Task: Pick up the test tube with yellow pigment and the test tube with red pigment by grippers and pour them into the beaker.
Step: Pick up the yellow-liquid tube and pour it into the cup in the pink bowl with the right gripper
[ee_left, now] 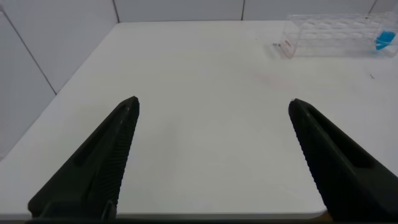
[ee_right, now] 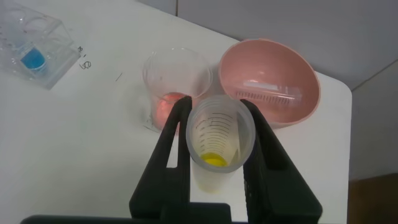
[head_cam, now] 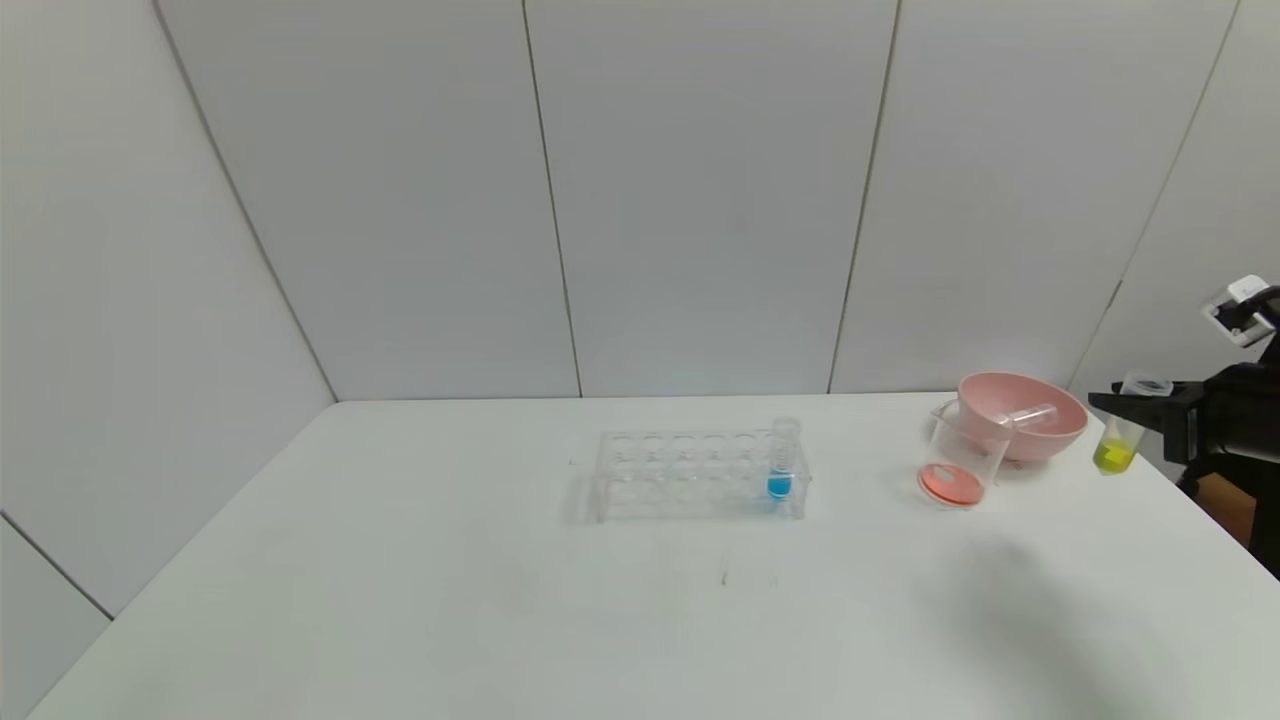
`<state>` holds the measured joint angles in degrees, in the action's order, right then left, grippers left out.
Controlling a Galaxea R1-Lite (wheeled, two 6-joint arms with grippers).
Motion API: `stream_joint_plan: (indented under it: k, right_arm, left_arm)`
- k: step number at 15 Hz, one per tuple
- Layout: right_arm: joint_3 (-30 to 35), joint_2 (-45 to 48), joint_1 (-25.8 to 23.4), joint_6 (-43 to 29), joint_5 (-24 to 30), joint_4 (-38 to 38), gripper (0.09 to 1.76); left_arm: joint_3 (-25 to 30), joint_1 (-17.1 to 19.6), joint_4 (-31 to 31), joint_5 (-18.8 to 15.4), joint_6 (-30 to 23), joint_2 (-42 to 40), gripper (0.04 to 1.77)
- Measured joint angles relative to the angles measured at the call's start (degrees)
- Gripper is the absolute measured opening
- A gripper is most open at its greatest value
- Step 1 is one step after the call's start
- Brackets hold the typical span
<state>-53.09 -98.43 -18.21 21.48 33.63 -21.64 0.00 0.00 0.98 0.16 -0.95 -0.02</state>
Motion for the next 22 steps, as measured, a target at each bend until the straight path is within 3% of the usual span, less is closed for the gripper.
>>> stream_joint_plan:
  k: [2,5,11,18,22]
  right_arm:
    - [-3.90,-2.93,-0.26,1.15,3.01,2.07,0.54]
    - [-10.76,-6.64,-0.41,7.64,5.40,11.33,0.54]
    - [-23.17,-12.79,0.20,22.44,5.53,27.00,0.54]
    - [-33.29,-17.55,1.40,33.54,-5.75,32.48,0.54]
    - [-38.28,-20.72,3.56,35.17,-7.88,33.05,0.54]
  left_arm:
    - [0.00,0.00,0.02,-0.02,0.00,0.02,1.72]
    - [0.00,0.00,0.00,0.00,0.02,0.00,1.72]
    - [0.00,0.00,0.02,0.00,0.00,0.02,1.72]
    - [0.00,0.00,0.02,0.00,0.00,0.02,1.72]
    - [0.00,0.00,0.02,0.00,0.00,0.02,1.72]
